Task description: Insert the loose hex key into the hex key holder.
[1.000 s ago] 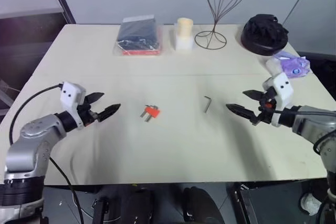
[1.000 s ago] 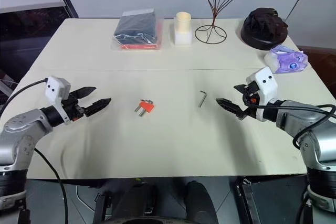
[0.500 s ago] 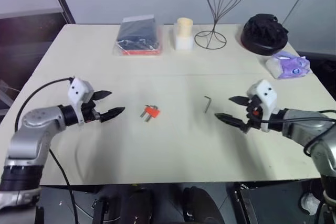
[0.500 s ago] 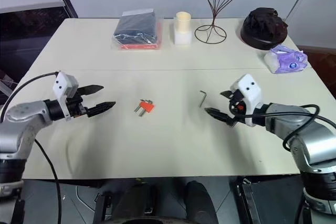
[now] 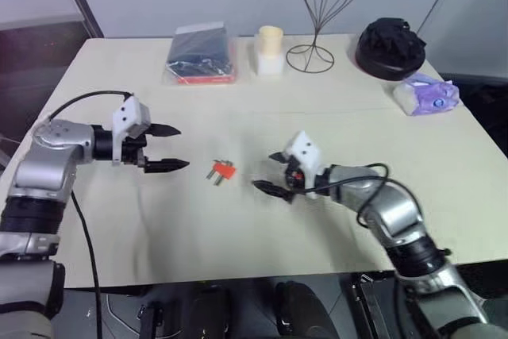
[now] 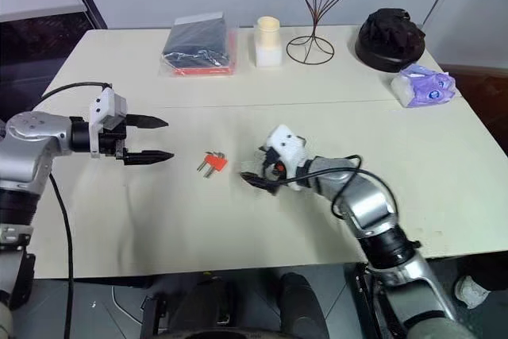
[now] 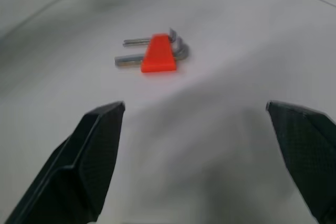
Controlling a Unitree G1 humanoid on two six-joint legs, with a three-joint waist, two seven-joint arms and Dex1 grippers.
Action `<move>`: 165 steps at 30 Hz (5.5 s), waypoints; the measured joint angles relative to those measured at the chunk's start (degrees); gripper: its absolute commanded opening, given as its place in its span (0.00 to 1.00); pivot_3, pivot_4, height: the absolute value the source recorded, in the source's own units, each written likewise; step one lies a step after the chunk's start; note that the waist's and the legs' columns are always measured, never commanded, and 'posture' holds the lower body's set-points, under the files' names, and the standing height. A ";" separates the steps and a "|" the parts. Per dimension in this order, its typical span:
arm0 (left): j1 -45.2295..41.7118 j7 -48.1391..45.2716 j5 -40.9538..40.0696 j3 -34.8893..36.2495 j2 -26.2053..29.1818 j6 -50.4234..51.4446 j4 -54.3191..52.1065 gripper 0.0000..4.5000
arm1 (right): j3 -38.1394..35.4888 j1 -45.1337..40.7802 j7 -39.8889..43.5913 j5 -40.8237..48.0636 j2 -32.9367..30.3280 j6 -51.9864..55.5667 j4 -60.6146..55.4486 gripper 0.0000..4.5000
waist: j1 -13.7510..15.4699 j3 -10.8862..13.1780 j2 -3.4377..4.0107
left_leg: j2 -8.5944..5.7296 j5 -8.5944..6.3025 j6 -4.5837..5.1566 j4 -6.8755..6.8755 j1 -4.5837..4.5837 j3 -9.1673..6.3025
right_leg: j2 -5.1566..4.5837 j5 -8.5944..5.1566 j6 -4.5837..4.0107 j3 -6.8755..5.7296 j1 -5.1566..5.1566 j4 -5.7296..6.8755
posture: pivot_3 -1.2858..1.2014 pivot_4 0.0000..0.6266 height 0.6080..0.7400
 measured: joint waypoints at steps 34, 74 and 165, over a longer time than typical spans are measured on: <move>8.91 6.21 -2.16 2.93 0.58 3.47 -8.41 1.00 | 5.58 -4.53 -1.57 -16.74 16.42 -15.53 21.24 0.22 | -0.21 0.01 0.02 | -0.02 0.00 -0.01 0.01 0.02 -0.02 | -0.08 0.00 0.00 0.01 -0.04 0.11 | 0.52 0.24 1.00; -20.14 9.95 -5.26 3.77 -28.94 3.79 22.02 1.00 | 1.29 -22.94 -9.55 -40.36 -7.86 -75.86 33.85 0.22 | -1.10 0.04 -0.01 | -0.10 0.03 -0.03 0.07 -0.02 0.08 | -0.02 0.01 0.03 0.03 -0.06 0.13 | 0.52 0.24 1.00; 9.21 26.91 -3.63 4.42 -25.26 7.73 -22.34 0.00 | -27.79 1.25 -12.22 -12.09 3.99 27.06 -7.33 0.98 | 0.21 -0.02 0.08 | -0.06 0.02 -0.04 0.09 0.05 0.02 | -0.20 0.01 0.01 0.27 -0.16 0.51 | 0.52 0.24 1.00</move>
